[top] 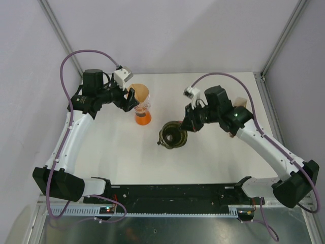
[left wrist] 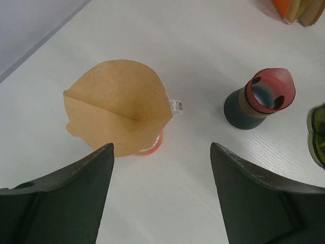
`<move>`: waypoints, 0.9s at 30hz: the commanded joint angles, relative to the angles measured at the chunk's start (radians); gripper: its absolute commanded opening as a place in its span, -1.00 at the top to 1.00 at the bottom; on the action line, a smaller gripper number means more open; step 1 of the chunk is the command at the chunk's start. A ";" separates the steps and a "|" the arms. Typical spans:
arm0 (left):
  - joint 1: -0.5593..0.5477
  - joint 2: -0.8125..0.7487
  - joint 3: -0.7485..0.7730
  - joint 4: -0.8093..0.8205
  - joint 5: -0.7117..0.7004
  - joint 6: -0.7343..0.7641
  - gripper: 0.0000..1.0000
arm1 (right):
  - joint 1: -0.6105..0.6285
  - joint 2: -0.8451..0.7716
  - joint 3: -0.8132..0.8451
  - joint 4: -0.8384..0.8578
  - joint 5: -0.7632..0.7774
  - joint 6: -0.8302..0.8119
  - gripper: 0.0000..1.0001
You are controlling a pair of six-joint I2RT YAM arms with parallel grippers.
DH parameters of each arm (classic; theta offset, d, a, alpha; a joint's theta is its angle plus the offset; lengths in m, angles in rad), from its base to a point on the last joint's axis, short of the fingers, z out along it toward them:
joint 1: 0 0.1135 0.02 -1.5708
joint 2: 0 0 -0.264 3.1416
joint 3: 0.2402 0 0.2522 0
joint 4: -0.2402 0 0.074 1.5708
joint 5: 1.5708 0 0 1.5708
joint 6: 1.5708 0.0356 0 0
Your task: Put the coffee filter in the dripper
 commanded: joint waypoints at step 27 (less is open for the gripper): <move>-0.006 -0.018 -0.006 0.017 0.030 0.005 -0.62 | -0.216 0.406 0.379 -0.274 0.062 0.028 1.00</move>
